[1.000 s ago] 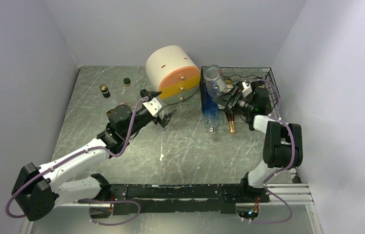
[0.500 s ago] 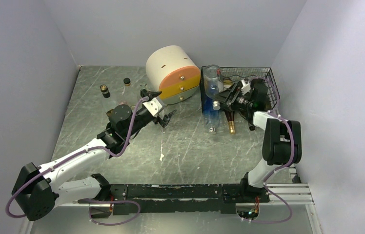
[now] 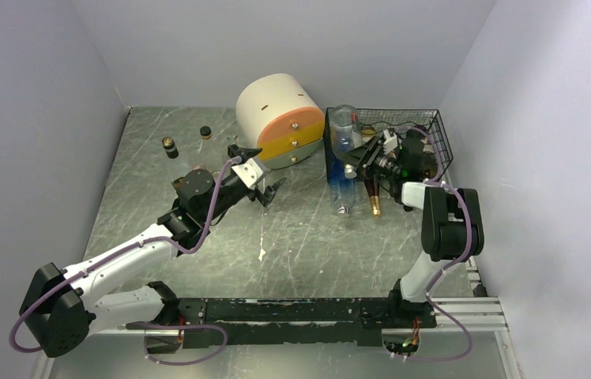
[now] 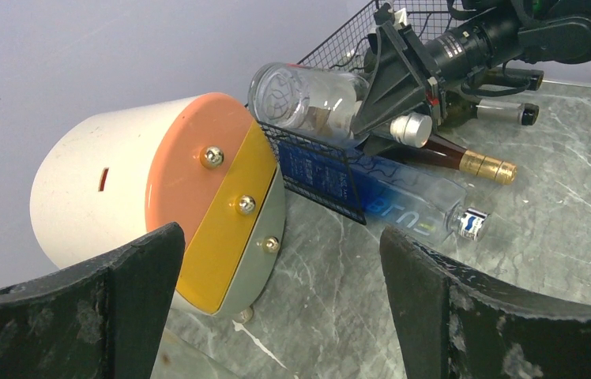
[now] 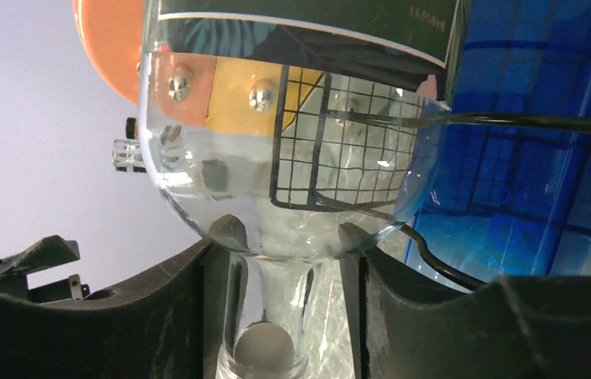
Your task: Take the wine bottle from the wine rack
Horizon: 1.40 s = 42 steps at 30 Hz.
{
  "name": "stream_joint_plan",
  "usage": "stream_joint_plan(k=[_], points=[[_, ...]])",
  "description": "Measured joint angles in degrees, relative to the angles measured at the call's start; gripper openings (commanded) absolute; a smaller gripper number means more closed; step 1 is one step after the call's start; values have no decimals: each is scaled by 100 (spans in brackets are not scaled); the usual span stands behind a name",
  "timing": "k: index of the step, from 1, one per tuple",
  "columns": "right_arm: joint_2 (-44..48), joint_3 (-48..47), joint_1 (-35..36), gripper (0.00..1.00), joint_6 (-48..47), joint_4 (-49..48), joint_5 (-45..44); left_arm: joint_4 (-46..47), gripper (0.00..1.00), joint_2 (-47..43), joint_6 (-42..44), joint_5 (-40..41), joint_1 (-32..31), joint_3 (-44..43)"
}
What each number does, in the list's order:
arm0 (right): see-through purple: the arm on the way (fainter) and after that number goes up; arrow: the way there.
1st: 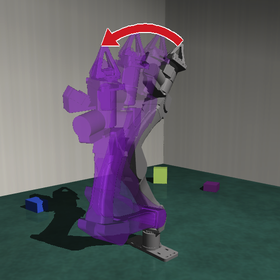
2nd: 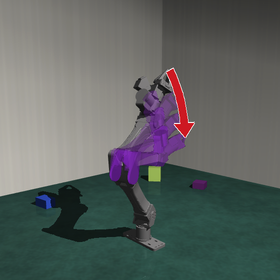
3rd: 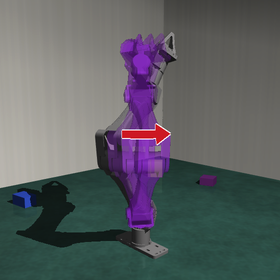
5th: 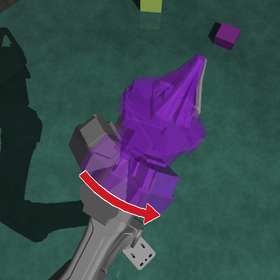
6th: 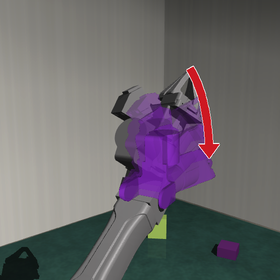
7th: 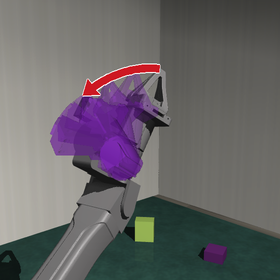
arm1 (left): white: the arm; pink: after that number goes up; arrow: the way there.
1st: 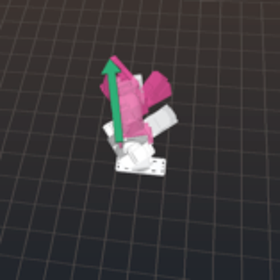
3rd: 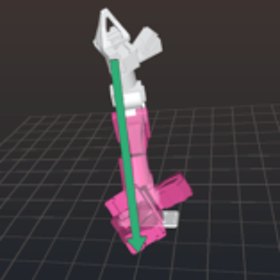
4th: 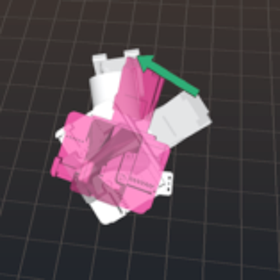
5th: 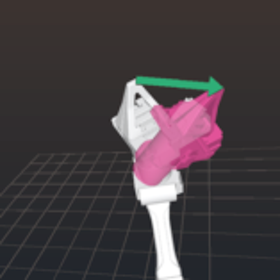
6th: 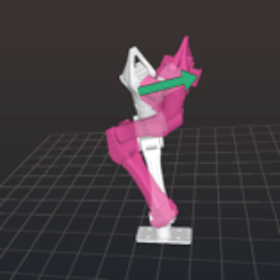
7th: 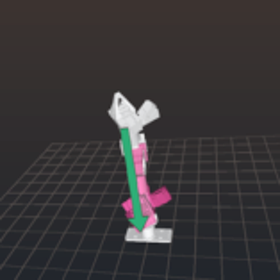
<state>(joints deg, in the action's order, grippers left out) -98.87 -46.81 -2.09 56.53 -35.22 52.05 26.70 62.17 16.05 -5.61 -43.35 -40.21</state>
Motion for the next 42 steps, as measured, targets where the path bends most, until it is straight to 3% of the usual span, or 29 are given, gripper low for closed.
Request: stream_joint_plan(k=[7, 12, 16, 22, 42], points=[[-83, 94, 7, 34, 531, -361, -9, 0, 97, 0, 2, 0, 0, 0], [-83, 251, -13, 11, 1086, -767, 0, -2, 97, 11, 2, 0, 0, 0], [-83, 428, -50, 0, 1768, -1283, 28, 0, 97, 11, 2, 0, 0, 0], [66, 627, -98, 0, 2374, -1711, 66, 0, 97, 9, 2, 0, 0, 0], [1873, 767, -354, 0, 2256, -796, 136, 0, 97, -81, 2, 0, 0, 0]])
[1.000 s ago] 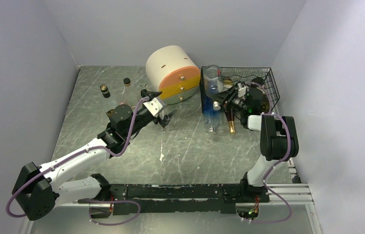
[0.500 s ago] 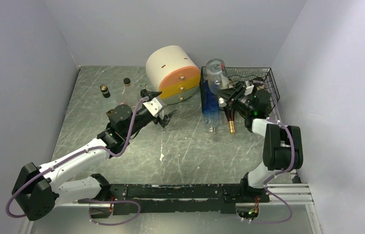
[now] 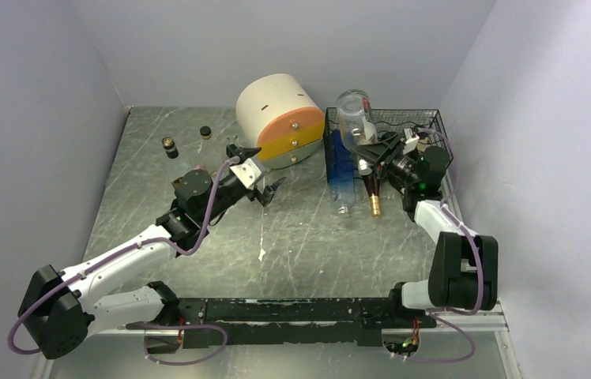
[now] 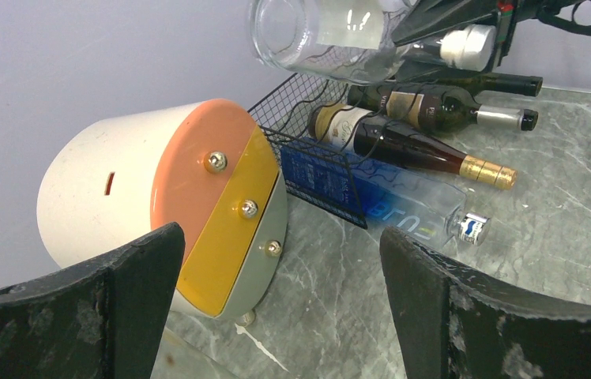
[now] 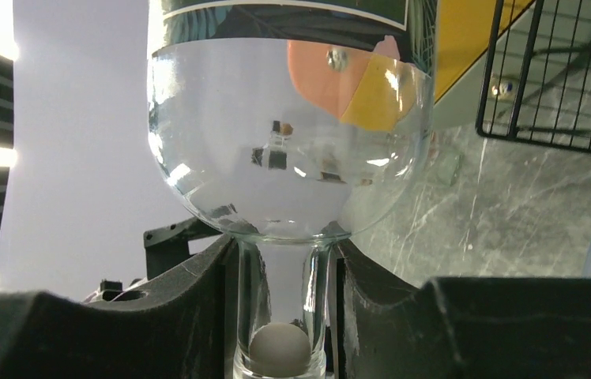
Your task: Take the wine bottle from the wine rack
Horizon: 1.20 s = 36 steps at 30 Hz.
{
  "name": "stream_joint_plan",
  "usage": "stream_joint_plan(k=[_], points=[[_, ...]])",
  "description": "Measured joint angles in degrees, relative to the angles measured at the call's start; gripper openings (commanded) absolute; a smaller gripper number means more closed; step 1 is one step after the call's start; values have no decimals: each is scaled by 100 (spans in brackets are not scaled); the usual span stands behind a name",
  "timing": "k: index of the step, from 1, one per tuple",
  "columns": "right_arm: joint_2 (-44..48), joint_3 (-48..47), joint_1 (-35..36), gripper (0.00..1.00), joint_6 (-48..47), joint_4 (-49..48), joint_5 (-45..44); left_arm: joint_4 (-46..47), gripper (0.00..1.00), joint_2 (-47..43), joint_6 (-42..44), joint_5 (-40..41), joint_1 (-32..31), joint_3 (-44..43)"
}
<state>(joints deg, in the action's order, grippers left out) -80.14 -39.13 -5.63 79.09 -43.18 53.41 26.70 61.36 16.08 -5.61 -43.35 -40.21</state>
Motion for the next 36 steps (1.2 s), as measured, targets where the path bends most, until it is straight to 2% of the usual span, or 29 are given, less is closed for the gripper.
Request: stream_joint_plan(k=[13, 20, 29, 36], points=[[1464, 107, 17, 0, -896, 2365, 267, -4, 97, -9, -2, 0, 0, 0], [2059, 341, 380, 0, -1147, 3403, 254, -2, 96, -9, -76, -11, -2, 0], [1971, 883, 1462, 0, -1320, 3821, -125, -131, 98, 114, 247, -568, -267, 0], [1290, 1005, 2487, 0, -1464, 3825, -431, -201, 99, 120, 964, -1154, -730, 149]])
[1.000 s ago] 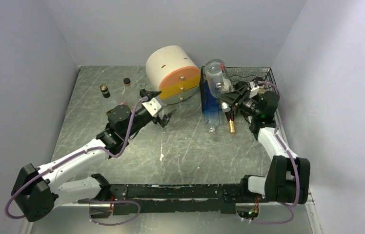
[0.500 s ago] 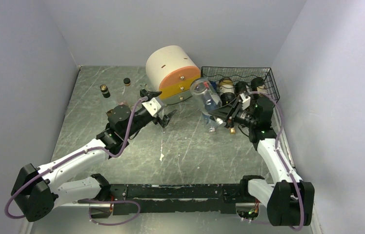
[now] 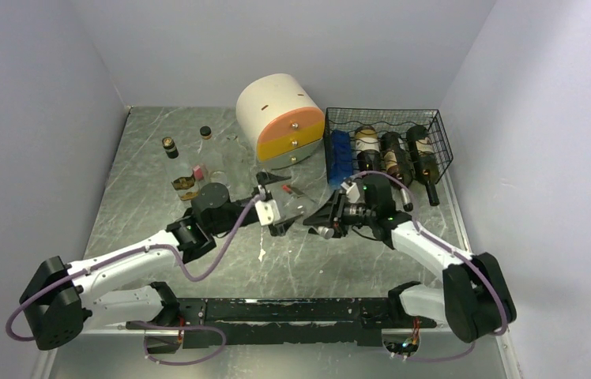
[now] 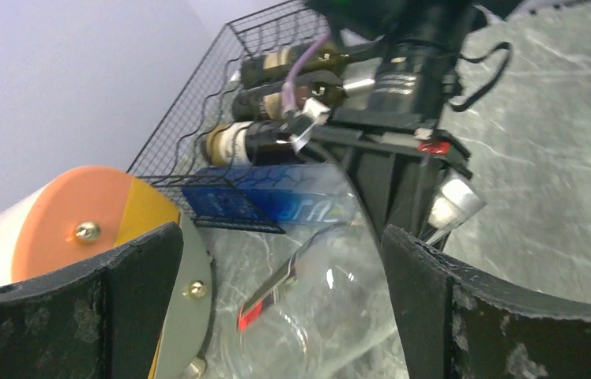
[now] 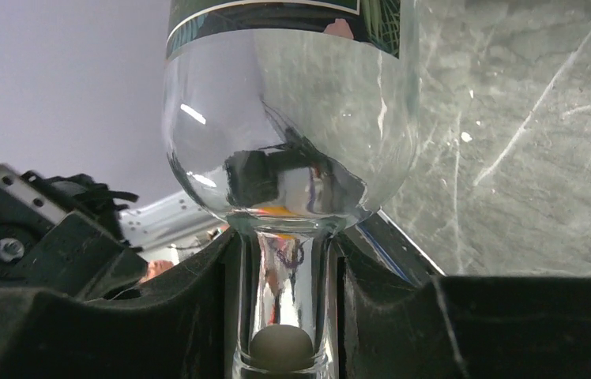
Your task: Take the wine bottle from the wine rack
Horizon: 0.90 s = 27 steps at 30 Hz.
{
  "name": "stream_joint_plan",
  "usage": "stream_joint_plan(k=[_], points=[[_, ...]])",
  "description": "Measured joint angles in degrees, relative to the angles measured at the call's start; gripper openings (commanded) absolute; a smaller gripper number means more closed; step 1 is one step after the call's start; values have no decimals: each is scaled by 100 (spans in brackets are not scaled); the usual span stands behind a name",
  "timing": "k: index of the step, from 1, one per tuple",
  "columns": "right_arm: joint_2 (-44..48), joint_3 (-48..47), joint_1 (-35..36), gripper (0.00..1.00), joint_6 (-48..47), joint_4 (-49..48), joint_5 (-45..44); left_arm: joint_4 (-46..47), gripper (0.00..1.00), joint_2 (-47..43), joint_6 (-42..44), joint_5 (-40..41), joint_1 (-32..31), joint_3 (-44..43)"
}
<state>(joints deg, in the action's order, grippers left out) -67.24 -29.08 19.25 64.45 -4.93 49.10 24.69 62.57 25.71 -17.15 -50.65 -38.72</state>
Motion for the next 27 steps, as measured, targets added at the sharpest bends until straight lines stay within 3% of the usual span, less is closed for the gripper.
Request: stream_joint_plan(k=[7, 16, 27], points=[[-767, -487, 684, 4, -688, 481, -136, -28, 99, -28, 1207, -638, -216, 684], [-1110, -734, 848, 15, -1228, 673, -92, -446, 99, 444, 2065, -925, -284, 815], [-1128, -791, 848, 54, -1504, 826, -48, -474, 99, 1097, 2127, -767, -485, 721]])
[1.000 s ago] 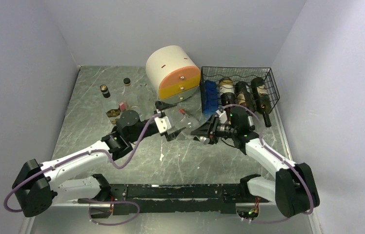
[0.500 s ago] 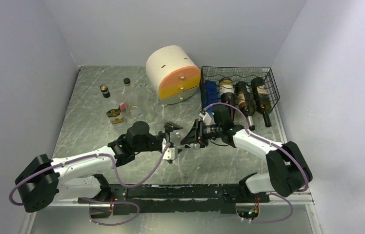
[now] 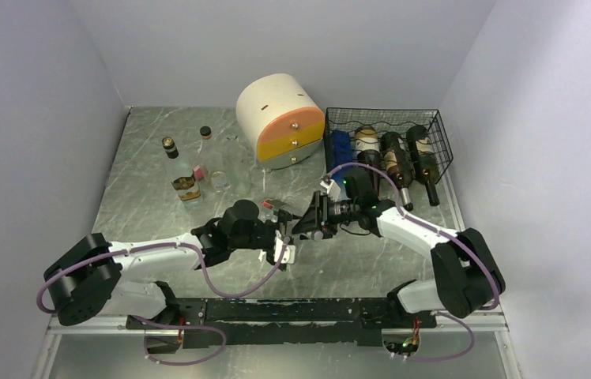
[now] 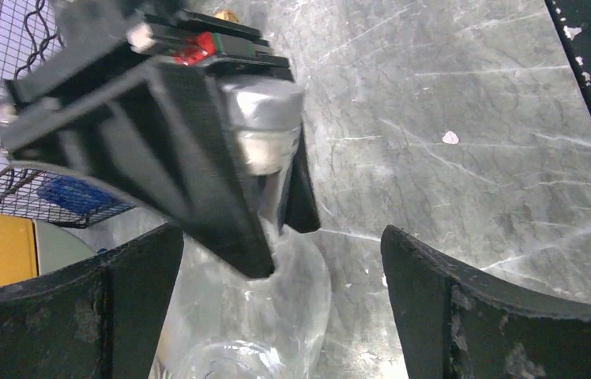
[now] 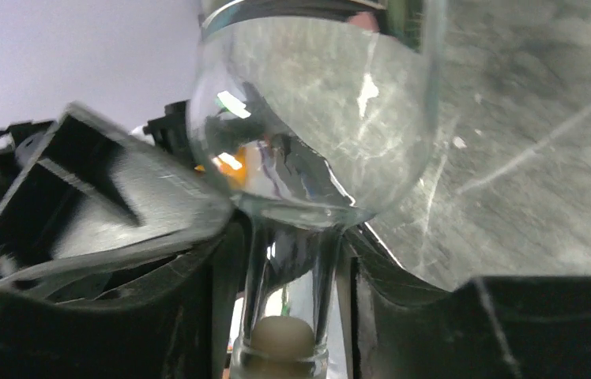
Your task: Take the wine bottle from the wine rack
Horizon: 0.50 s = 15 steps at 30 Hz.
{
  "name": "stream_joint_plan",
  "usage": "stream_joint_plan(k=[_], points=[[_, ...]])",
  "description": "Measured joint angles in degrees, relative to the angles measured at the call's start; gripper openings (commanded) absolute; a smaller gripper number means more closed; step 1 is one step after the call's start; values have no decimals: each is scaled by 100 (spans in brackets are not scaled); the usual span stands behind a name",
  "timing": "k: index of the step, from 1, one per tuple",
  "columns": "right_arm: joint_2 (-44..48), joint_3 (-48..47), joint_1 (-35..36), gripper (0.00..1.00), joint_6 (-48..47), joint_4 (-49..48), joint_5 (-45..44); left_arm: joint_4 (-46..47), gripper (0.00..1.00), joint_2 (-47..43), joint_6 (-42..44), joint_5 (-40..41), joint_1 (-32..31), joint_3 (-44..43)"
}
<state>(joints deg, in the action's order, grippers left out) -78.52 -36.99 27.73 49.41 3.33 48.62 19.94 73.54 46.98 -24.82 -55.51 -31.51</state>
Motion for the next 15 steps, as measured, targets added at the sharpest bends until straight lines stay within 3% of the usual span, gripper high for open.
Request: stream_joint_plan(k=[4, 10, 15], points=[[234, -181, -20, 67, -208, -15, 138, 92, 99, 37, -28, 131, -26, -85], [597, -278, -9, 71, -317, -70, 254, 149, 92, 42, -98, 199, -72, -186], [772, -282, 0, 72, -299, -201, 363, 155, 70, 44, -125, 332, -96, -186]])
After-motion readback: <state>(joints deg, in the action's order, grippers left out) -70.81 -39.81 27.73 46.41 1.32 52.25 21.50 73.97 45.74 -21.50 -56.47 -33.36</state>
